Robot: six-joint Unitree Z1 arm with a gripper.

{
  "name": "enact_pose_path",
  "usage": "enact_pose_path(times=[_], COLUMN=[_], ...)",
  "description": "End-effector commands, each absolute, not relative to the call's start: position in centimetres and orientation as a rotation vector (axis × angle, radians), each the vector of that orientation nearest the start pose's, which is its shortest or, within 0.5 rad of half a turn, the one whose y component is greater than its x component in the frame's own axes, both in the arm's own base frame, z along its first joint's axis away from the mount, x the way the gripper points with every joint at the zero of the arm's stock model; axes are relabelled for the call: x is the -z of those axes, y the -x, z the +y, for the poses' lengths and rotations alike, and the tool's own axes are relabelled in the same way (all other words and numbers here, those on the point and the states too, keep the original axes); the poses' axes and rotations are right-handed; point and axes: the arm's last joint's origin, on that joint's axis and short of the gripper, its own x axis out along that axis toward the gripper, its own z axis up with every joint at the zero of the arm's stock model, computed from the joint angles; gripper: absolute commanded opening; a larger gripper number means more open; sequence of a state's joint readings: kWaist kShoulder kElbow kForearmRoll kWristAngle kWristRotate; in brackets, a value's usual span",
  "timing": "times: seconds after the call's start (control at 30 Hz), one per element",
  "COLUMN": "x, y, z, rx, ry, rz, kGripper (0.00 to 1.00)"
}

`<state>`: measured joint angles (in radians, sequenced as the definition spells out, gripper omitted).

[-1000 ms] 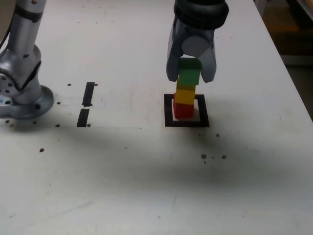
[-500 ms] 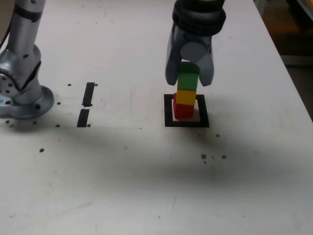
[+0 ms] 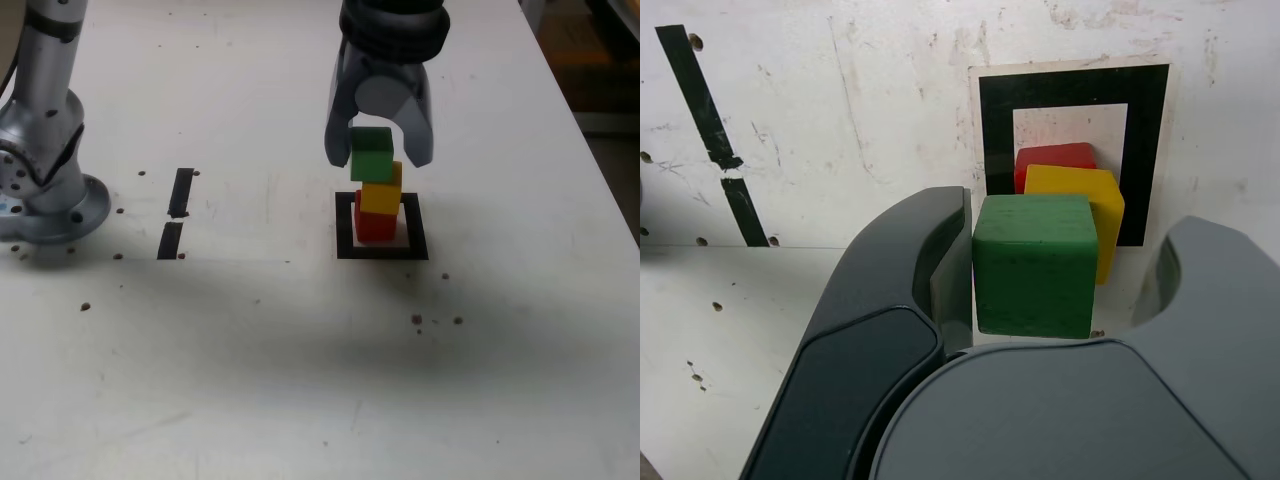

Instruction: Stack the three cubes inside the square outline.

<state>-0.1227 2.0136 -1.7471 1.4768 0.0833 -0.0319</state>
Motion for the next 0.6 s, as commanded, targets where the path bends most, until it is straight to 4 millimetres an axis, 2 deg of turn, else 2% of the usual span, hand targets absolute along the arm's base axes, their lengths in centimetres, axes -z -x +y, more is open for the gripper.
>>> enact_pose_path(times=[0.0,0.13,0.33,0.57], x=[-29.7,-29.6,-30.5,-31.2], y=[-35.5,-35.6,-35.0,-34.0], z=[-3.9,-3.9,-3.8,-3.7], rx=[0.007,0.012,0.001,-0.009], ry=[-0.157,-0.159,-0.164,-0.157], rz=[1.736,1.733,1.711,1.710], kGripper=[0.78,0.83,0.95,1.00])
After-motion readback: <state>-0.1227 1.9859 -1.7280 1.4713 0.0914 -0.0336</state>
